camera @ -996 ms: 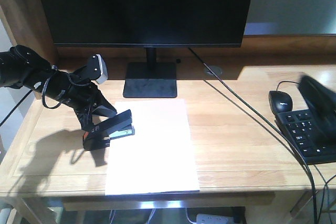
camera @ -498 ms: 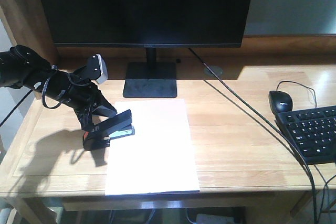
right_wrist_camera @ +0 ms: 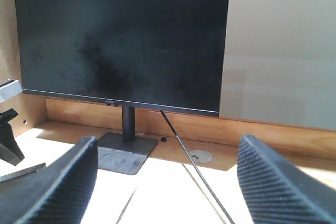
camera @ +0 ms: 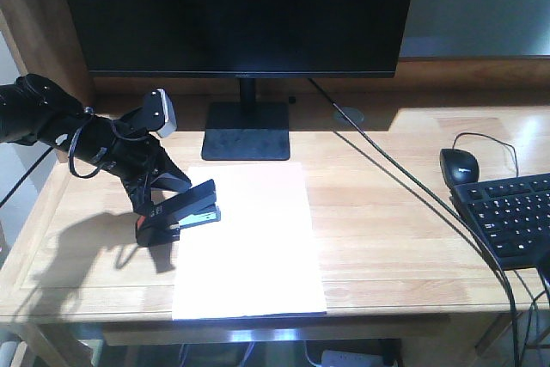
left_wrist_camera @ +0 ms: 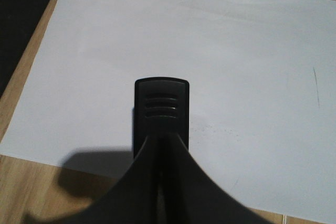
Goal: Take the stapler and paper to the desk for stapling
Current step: 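Slide the stapler onto the paper edge with the left gripper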
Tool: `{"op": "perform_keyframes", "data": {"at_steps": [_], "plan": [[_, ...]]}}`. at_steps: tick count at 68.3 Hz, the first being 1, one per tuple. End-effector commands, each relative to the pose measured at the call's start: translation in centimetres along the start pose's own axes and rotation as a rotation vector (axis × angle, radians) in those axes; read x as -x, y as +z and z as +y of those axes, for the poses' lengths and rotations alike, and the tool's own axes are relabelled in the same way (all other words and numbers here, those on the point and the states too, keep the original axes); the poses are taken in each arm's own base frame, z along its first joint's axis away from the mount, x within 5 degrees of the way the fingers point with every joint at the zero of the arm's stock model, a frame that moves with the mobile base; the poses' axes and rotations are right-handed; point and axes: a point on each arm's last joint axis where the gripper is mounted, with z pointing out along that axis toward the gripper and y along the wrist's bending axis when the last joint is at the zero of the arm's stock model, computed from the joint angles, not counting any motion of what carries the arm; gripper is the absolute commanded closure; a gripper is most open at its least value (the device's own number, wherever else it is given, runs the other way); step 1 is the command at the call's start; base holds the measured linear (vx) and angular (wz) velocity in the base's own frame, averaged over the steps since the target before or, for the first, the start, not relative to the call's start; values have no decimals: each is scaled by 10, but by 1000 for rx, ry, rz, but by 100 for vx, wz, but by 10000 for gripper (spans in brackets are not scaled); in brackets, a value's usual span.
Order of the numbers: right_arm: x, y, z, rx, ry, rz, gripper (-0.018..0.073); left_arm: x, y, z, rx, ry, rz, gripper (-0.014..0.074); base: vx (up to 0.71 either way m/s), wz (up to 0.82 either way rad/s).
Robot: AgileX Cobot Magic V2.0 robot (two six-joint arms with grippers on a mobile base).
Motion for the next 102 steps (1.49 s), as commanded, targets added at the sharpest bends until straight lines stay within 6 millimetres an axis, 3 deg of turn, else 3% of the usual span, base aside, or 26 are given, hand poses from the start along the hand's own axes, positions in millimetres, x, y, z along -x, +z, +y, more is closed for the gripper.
{"op": "perform_keyframes", "data": {"at_steps": [1,34,69,94,102], "plan": [[8,1,0,5,-29,-18,31,23,-21,-2,40,15,-71,603,0,0],[8,1,0,5,-29,-18,31,28,-21,-1,46,10,-117,603,0,0],[8,1,0,5,-30,-18,31,44,-4,-4,135,60,-90,603,0,0],[8,1,0,5,-30,-18,31,43,-3,-7,100,71,-77,603,0,0],[8,1,0,5,-30,-18,31,34,7,-7,56,59,-57,603,0,0]]}}
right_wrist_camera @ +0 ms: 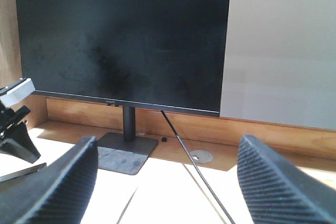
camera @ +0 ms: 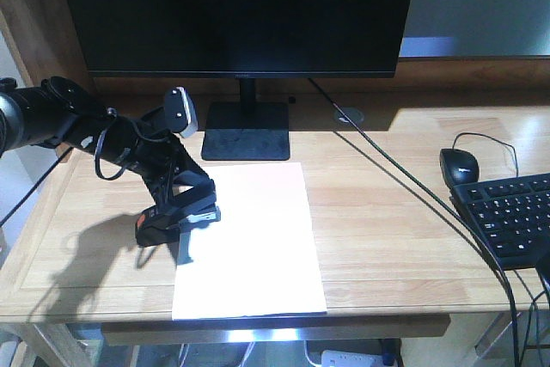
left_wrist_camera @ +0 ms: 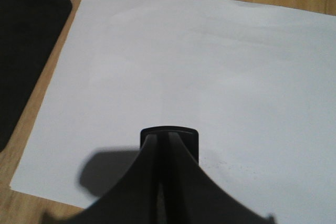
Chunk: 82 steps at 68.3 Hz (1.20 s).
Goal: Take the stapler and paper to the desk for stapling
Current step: 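Slide the stapler onto the paper edge with the left gripper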
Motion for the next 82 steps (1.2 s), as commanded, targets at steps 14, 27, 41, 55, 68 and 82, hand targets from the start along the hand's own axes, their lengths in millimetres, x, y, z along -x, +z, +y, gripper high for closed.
{"op": "perform_keyframes", "data": {"at_steps": [14,27,41,55,68,82], "plan": [[8,1,0,3,-30,-18,31,4,2,2,-10,-24,-20,603,0,0],[8,1,0,3,-30,-18,31,1,4,5,15,-31,-13,603,0,0],[8,1,0,3,-30,-18,31,-6,13,5,-5,-46,1,603,0,0],[8,1,0,3,-30,-18,31,-15,24,3,-48,-59,18,603,0,0],[8,1,0,3,-30,-18,31,-17,24,3,-50,-45,33,603,0,0],[8,1,0,3,-30,-18,31,-17,23,3,-53,-44,33,603,0,0]]}}
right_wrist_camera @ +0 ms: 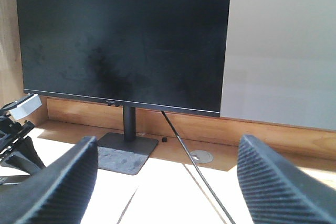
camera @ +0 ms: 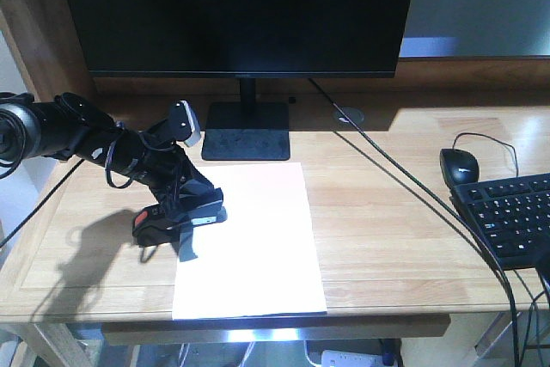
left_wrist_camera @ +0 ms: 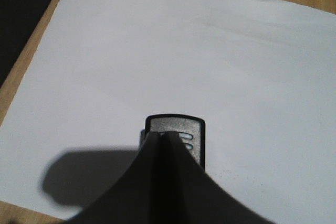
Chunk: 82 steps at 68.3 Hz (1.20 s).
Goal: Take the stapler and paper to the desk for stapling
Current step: 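Slide the stapler onto the paper edge with the left gripper, then open the left gripper and lift it off the stapler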
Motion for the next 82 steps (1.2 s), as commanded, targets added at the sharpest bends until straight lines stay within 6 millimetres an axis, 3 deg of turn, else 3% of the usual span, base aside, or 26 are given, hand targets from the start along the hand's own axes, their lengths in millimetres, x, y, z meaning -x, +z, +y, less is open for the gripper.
{"op": "perform_keyframes", "data": {"at_steps": [1,51,66,74,82], "plan": [[8,1,0,3,-30,-18,31,2,-3,-3,-13,41,32,603,0,0],[8,1,0,3,-30,-18,31,8,-10,-4,-4,48,22,603,0,0],[8,1,0,3,-30,-18,31,39,-58,-3,128,33,67,603,0,0],[8,1,0,3,-29,-18,31,57,-96,-6,223,8,163,603,0,0],[8,1,0,3,-30,-18,31,73,-136,-9,361,-123,242,603,0,0]]}}
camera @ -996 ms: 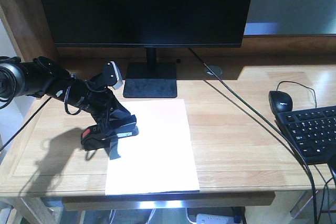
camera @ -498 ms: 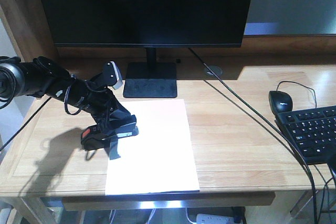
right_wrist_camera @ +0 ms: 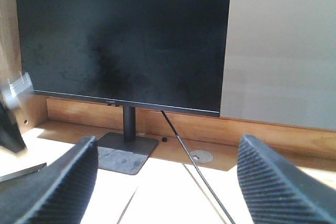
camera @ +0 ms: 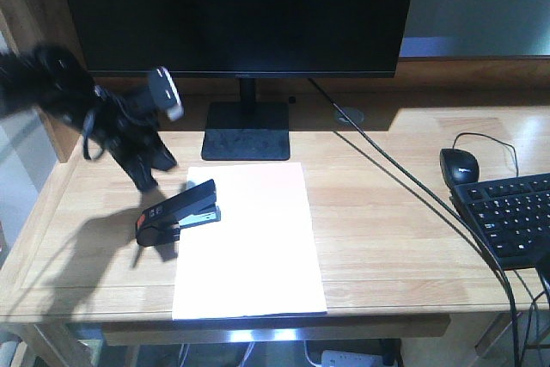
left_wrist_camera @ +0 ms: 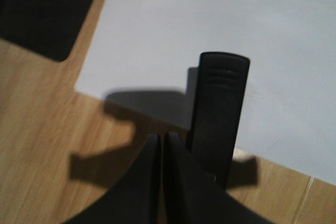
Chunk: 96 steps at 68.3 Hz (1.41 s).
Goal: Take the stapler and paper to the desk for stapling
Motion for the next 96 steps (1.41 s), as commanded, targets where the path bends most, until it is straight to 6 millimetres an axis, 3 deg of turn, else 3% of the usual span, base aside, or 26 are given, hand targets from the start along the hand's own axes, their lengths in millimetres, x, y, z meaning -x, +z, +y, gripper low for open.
{"op": "perform_keyframes", "data": {"at_steps": [1,9,17,24,36,50,64,80,96], "plan": [[8,1,0,3,-30,-18,31,21,-70,3,185,-135,2,603,0,0],[8,1,0,3,-30,-18,31,25,-114,8,360,-342,27,603,0,0],[8,1,0,3,-30,-18,31,35,-154,6,470,-707,-104,603,0,0],[8,1,0,3,-30,-18,31,40,-186,0,534,-890,-203,603,0,0],[8,1,0,3,-30,-18,31,42,-219,-16,587,-840,-274,603,0,0],[8,1,0,3,-30,-18,31,29,-226,-40,609,-796,-340,603,0,0],[8,1,0,3,-32,-18,31,-2,-225,-86,624,-778,-453,603,0,0],[8,1,0,3,-32,-18,31,-57,-219,-158,660,-735,-552,603,0,0],[8,1,0,3,-32,-18,31,-123,-198,-232,733,-640,-661,603,0,0]]}}
